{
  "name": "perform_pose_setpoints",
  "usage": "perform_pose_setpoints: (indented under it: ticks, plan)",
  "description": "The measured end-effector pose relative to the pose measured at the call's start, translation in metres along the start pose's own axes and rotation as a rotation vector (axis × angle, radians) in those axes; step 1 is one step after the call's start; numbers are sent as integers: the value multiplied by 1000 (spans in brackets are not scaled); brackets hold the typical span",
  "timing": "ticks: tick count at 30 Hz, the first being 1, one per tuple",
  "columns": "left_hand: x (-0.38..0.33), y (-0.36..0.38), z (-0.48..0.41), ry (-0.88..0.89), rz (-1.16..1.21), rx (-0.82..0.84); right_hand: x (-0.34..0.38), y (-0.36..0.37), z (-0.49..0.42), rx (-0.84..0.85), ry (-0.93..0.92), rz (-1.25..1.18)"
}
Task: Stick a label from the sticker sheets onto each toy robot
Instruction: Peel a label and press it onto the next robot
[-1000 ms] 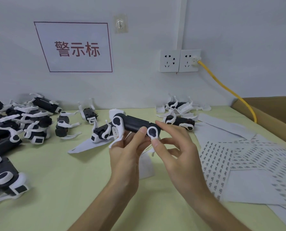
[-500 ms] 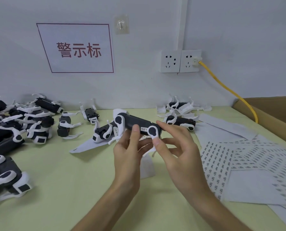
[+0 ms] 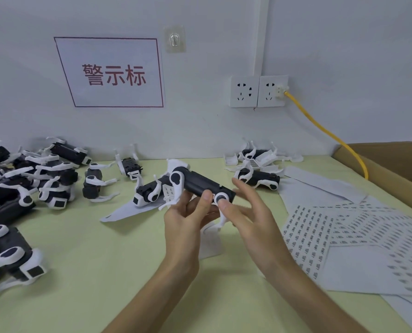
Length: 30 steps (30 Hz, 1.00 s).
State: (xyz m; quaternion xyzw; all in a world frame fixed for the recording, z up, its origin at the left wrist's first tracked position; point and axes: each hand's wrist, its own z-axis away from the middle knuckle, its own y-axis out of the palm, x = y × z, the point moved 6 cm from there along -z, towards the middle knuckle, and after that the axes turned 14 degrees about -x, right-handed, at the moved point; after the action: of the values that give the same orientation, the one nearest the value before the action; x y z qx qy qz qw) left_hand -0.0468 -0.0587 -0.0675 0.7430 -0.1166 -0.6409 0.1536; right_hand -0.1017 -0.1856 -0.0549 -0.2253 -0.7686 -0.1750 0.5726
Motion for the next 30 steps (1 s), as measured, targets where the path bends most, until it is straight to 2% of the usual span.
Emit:
perform_pose_setpoints:
  ticks: [2,7,18,30]
  plan:
    - [1,0,-1,-5,-7,6,-3,3,-1,42,46,-14]
    - [6,-1,-3,-47,-18,-1,-6,3,-1,26,52,8]
    - [4,5,0,-15,-21,79,-5,3,3,-7,-40,1]
    - [2,14,2,-115,47,283,3,-3,1,-33,-115,-54]
